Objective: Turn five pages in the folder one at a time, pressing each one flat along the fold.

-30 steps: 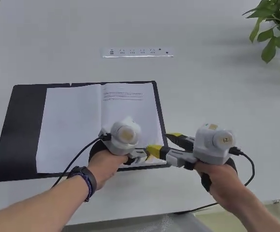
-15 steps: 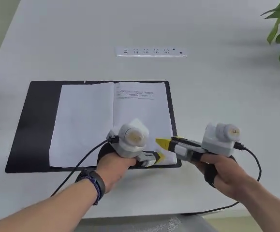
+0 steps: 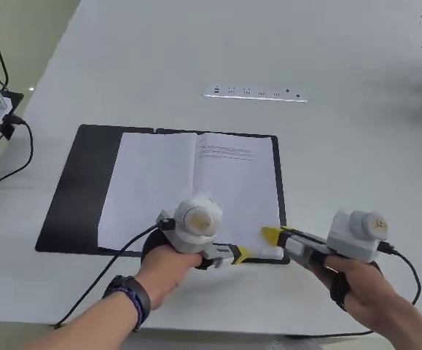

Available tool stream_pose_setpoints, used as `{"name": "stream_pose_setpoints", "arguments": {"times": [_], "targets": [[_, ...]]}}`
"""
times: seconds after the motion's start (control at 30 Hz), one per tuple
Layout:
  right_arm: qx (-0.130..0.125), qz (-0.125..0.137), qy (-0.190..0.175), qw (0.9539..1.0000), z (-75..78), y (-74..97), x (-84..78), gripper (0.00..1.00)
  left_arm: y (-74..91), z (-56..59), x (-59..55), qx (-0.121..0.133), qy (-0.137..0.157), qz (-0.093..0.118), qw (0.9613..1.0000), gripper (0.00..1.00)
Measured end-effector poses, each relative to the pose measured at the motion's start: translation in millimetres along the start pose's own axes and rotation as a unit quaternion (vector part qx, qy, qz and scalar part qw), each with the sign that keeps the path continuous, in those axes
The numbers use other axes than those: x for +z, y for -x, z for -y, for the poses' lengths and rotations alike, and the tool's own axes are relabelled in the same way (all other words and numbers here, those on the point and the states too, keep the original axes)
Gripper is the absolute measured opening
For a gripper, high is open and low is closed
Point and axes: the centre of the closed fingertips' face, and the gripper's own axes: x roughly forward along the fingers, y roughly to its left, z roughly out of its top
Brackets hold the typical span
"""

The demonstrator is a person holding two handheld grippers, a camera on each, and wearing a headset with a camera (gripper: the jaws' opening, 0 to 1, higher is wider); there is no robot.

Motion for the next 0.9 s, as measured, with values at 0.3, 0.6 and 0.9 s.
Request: {"name": "stream_pose_setpoints", "arguments": {"times": [0.3,0.6,0.9], "targets": [[-0.005,0.012,-0.005,0.9999,-2.3,-2.6,6.3,0.0,33.7,-24.9,-2.4,0.036,0.021,0.021,0.9989,0.68],[-0.006,0.03,-0.007,0.9995,-13.5,-8.5,14.2,0.0,62.8,-45.3,-9.2,0.065,0.038,0.038,0.9964,0.68],[0.005,0.038,0.006,0.9992,-29.0,-16.5,21.7,0.0,89.4,-60.7,-17.6,0.089,0.05,0.047,0.9937,0.69]]}}
